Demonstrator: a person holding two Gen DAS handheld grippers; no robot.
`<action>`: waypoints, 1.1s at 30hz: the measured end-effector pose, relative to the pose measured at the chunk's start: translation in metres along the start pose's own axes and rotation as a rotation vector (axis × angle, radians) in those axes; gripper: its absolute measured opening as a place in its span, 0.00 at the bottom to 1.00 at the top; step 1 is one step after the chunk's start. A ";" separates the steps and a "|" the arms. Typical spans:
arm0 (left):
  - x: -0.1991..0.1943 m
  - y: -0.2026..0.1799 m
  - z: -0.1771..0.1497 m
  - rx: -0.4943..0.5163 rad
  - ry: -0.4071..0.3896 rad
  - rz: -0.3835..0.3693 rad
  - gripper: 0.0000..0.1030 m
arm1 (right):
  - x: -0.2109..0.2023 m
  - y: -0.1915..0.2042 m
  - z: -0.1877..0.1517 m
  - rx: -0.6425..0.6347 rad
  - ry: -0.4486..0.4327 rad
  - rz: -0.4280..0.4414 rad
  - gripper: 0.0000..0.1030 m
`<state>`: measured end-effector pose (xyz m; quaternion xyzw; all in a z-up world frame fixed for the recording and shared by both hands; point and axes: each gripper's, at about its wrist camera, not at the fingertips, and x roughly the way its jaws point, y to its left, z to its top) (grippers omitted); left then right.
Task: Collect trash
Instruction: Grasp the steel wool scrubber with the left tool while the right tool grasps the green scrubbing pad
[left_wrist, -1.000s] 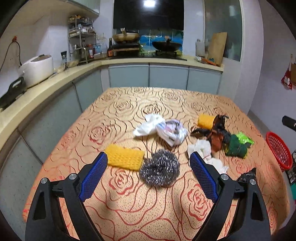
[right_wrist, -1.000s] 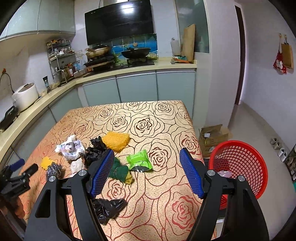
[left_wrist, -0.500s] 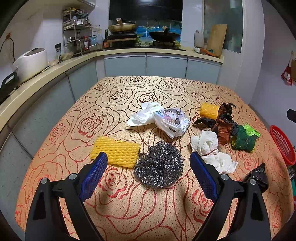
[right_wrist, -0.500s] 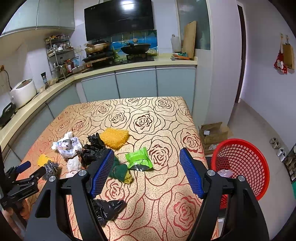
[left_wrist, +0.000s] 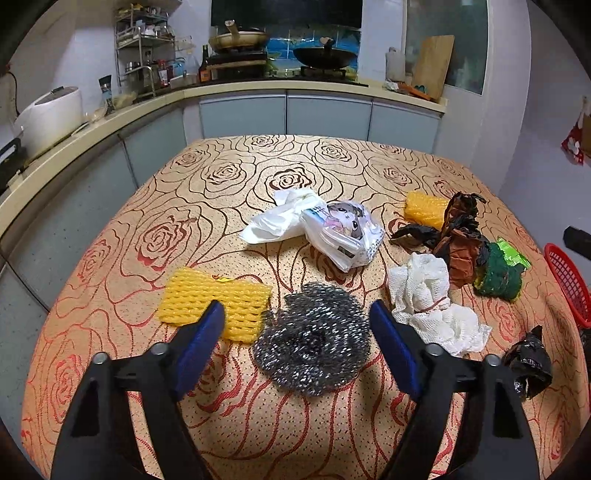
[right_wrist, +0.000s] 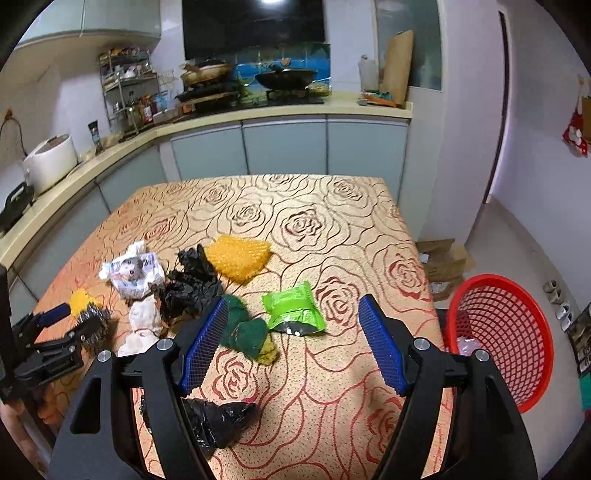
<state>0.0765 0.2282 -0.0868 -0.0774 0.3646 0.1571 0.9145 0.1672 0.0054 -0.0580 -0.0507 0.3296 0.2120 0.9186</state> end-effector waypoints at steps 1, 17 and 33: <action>0.001 0.000 0.000 -0.001 0.004 -0.003 0.68 | 0.003 0.001 0.000 -0.005 0.005 0.001 0.69; -0.013 0.000 0.004 0.012 -0.017 -0.029 0.33 | 0.052 0.029 -0.014 -0.102 0.104 0.093 0.69; -0.038 0.019 0.015 -0.034 -0.067 -0.005 0.33 | 0.083 0.053 -0.028 -0.211 0.212 0.154 0.48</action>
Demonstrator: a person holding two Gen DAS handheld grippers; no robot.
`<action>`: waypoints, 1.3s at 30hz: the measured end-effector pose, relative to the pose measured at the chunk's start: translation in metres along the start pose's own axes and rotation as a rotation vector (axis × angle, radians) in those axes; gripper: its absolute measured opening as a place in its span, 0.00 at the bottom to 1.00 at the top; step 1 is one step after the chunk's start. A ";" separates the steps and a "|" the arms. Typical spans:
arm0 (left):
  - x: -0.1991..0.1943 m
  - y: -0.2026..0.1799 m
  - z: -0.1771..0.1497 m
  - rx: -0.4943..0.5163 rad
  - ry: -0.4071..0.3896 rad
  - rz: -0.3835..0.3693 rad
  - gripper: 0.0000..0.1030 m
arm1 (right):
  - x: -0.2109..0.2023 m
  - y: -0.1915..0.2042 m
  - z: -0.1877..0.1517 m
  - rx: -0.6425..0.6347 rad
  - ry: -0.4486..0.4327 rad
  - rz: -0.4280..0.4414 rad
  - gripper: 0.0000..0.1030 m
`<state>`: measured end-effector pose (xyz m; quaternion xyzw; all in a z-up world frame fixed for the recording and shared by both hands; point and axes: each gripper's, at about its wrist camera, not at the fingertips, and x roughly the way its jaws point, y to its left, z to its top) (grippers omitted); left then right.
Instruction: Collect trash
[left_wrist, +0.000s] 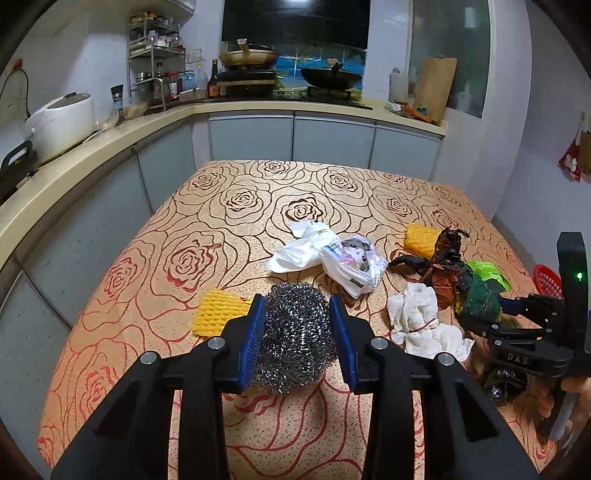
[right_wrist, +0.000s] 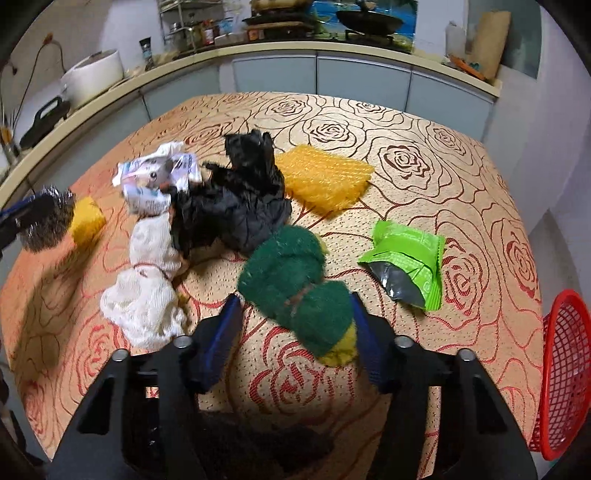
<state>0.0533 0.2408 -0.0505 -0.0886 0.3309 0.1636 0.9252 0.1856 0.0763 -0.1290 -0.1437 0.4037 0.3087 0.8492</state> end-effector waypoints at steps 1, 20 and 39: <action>0.000 0.001 0.000 -0.003 0.000 0.002 0.33 | 0.000 -0.001 0.000 0.008 -0.002 0.002 0.46; -0.023 -0.001 0.004 0.002 -0.060 0.023 0.33 | -0.056 -0.011 -0.002 0.091 -0.131 0.032 0.34; -0.077 -0.020 0.035 0.033 -0.207 0.011 0.34 | -0.154 -0.021 0.014 0.134 -0.375 0.013 0.34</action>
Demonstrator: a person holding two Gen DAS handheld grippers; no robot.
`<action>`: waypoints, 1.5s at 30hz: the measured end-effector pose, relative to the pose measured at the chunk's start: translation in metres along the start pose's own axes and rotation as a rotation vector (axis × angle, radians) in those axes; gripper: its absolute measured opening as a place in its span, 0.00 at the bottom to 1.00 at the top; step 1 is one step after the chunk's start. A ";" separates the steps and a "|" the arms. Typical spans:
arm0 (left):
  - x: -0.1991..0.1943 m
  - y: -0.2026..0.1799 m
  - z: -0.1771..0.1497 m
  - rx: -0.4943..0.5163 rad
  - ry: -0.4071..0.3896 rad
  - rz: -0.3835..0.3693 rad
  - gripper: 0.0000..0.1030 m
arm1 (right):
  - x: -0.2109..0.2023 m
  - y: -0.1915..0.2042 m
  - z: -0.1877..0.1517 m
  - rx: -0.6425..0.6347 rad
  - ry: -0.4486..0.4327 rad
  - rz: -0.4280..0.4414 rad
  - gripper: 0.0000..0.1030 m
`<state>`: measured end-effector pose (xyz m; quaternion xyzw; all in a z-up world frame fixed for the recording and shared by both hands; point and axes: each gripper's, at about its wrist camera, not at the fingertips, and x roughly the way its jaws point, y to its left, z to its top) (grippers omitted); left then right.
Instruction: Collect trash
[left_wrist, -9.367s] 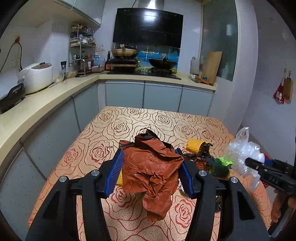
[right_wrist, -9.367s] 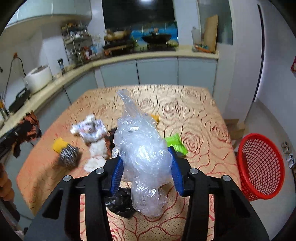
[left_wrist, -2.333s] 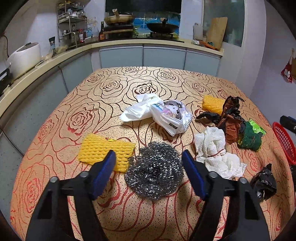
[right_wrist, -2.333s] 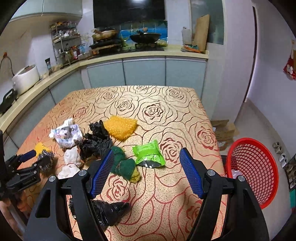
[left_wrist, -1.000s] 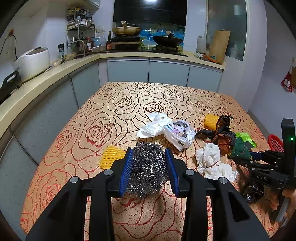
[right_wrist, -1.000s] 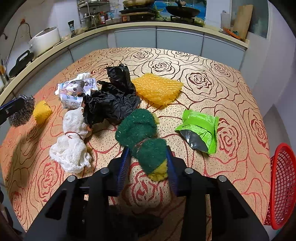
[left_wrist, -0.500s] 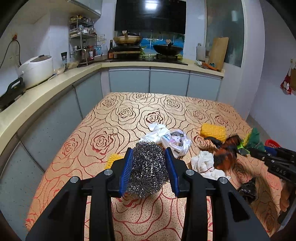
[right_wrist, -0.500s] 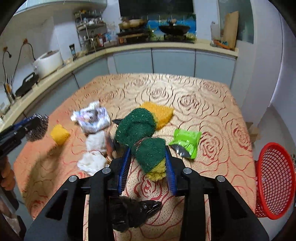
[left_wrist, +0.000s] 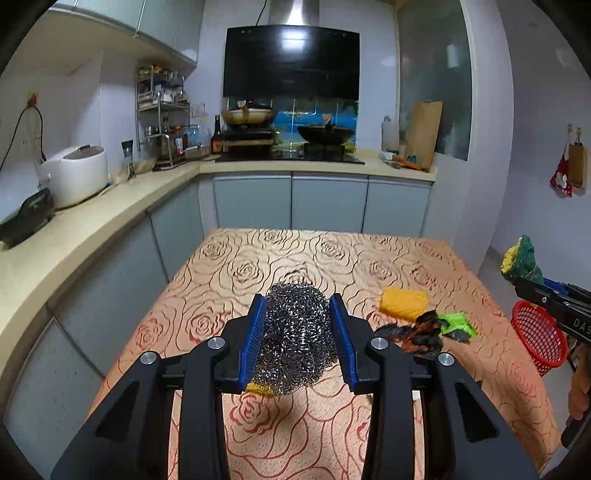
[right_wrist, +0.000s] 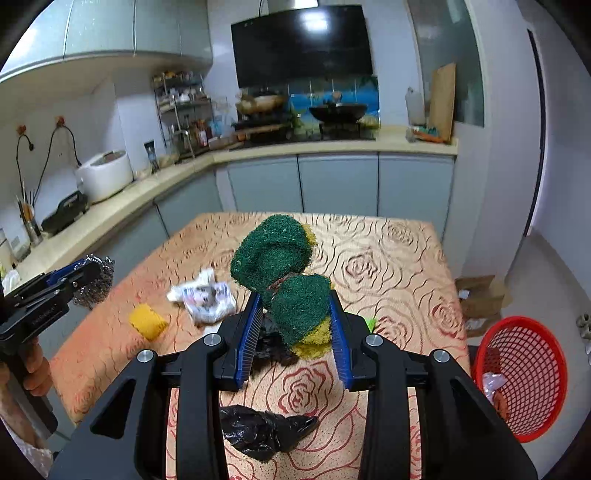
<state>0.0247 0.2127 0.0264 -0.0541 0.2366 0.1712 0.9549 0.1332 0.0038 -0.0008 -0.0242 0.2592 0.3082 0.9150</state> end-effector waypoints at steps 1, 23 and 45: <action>-0.001 -0.003 0.003 0.004 -0.005 -0.001 0.34 | -0.002 -0.001 0.001 0.002 -0.006 -0.003 0.34; -0.018 -0.045 0.031 0.044 -0.089 -0.060 0.34 | -0.066 -0.046 0.010 0.088 -0.130 -0.124 0.34; -0.001 -0.159 0.045 0.155 -0.106 -0.295 0.34 | -0.119 -0.126 -0.011 0.210 -0.171 -0.333 0.34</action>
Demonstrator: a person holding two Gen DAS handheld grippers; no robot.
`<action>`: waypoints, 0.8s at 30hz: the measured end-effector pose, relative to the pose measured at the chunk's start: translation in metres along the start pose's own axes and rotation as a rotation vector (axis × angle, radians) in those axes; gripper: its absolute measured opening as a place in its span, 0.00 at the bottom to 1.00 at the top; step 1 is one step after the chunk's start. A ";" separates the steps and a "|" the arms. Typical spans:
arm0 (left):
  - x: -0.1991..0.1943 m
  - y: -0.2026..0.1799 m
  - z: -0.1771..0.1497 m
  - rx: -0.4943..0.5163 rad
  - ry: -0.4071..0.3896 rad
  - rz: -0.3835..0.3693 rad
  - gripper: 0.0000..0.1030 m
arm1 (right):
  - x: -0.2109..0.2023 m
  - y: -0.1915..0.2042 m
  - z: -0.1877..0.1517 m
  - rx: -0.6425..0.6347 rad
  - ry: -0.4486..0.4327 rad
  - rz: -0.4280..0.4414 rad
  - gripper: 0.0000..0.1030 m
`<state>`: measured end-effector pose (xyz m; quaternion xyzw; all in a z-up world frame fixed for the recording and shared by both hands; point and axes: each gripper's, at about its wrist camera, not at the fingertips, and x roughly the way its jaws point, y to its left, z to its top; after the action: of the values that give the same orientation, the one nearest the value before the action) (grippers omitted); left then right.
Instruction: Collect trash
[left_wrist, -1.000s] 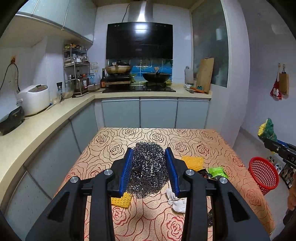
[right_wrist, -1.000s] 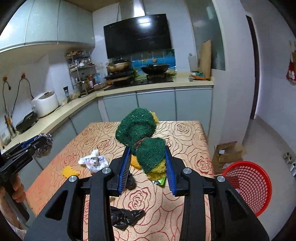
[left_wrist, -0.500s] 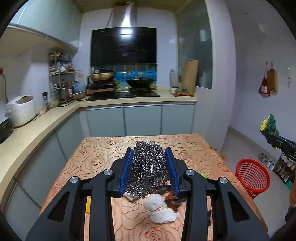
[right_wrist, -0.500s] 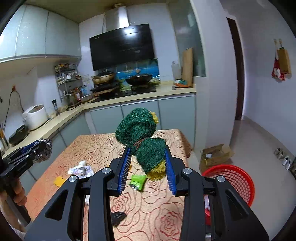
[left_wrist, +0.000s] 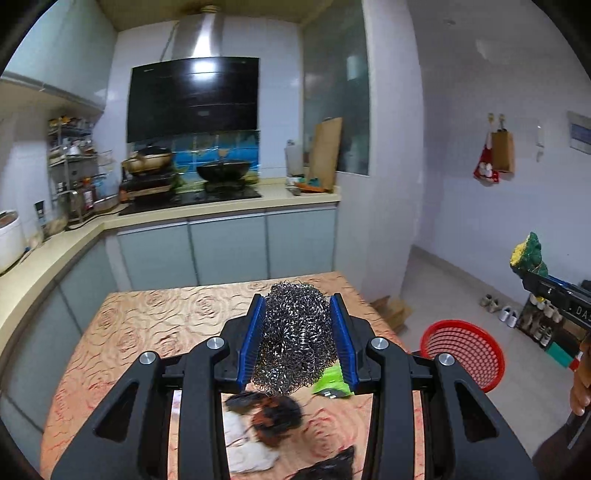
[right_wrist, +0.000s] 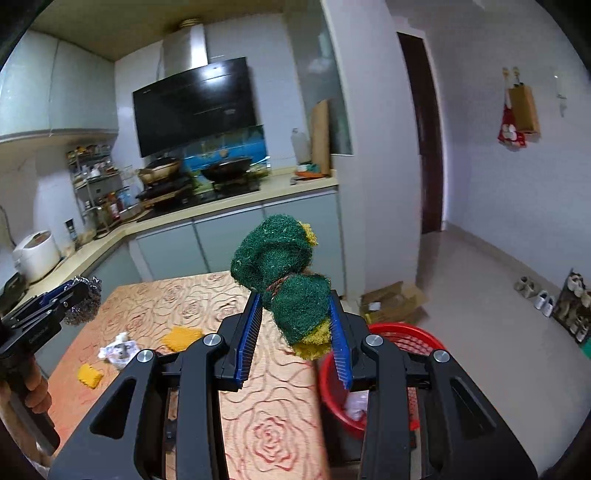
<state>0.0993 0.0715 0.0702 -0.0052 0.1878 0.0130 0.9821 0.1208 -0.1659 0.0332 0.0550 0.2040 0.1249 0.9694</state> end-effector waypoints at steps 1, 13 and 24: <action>0.003 -0.008 0.002 0.007 -0.001 -0.018 0.34 | -0.001 -0.005 -0.001 0.002 0.001 -0.014 0.34; 0.046 -0.088 0.007 0.088 0.043 -0.204 0.34 | -0.001 -0.052 -0.013 0.057 0.034 -0.125 0.34; 0.093 -0.156 0.000 0.158 0.103 -0.315 0.34 | 0.014 -0.083 -0.022 0.087 0.081 -0.191 0.34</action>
<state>0.1897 -0.0821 0.0366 0.0422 0.2354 -0.1559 0.9584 0.1422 -0.2413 -0.0057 0.0722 0.2523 0.0252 0.9646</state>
